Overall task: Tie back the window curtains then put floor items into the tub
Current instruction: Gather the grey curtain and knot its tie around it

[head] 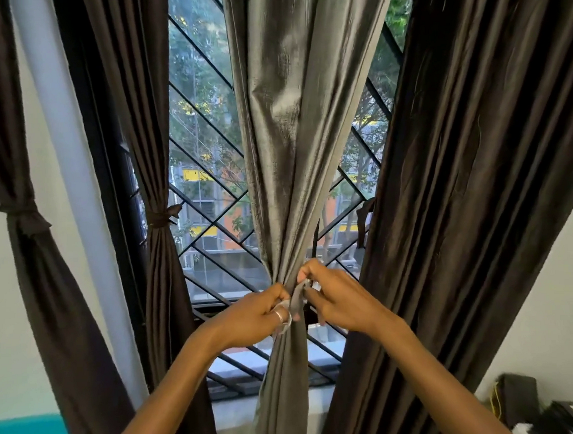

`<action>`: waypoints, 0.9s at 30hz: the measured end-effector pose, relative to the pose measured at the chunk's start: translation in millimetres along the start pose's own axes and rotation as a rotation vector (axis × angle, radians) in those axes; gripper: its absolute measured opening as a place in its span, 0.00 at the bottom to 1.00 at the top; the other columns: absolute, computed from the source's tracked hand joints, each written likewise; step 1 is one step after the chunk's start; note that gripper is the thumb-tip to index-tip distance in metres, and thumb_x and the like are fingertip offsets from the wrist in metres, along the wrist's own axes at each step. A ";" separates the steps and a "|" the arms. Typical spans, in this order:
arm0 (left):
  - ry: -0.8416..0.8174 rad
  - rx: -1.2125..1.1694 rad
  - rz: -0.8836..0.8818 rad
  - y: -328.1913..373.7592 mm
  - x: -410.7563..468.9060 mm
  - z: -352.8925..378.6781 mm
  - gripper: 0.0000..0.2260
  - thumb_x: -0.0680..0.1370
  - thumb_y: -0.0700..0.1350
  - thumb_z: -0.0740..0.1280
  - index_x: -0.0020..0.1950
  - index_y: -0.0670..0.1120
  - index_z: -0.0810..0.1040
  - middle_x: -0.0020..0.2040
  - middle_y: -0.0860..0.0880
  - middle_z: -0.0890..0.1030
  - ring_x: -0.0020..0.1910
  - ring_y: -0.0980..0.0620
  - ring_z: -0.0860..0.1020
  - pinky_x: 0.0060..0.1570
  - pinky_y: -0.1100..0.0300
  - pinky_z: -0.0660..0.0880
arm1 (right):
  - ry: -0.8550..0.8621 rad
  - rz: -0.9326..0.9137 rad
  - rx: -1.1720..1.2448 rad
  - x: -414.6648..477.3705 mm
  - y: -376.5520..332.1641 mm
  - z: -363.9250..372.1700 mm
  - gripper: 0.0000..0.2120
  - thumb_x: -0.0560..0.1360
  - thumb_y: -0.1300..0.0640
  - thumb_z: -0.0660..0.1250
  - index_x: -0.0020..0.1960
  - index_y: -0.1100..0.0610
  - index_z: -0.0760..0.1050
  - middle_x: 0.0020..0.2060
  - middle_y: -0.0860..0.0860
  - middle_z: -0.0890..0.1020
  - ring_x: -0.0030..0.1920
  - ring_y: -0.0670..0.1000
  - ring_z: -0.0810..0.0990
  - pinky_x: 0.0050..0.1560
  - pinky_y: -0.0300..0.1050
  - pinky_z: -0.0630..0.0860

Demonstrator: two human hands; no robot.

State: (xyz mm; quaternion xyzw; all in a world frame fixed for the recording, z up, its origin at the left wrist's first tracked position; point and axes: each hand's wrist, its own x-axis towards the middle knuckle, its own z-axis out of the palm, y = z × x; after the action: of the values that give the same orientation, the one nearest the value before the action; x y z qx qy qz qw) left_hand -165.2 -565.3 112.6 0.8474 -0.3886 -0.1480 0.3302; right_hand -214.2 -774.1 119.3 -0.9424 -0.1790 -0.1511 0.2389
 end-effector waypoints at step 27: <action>0.310 -0.118 -0.049 -2.9 0.6 8.2 0.05 0.83 0.42 0.59 0.52 0.49 0.74 0.41 0.46 0.83 0.35 0.49 0.83 0.42 0.49 0.83 | 0.272 -0.079 -0.175 -6.9 8.8 61.1 0.14 0.78 0.49 0.68 0.61 0.52 0.74 0.50 0.50 0.66 0.48 0.49 0.70 0.41 0.45 0.75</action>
State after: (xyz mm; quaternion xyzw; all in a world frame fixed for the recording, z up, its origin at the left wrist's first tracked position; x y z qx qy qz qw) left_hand -167.4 -568.0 104.6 0.8484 -0.3028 -0.0460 0.4317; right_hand -204.5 -752.3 61.9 -0.9227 -0.1679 -0.3013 0.1719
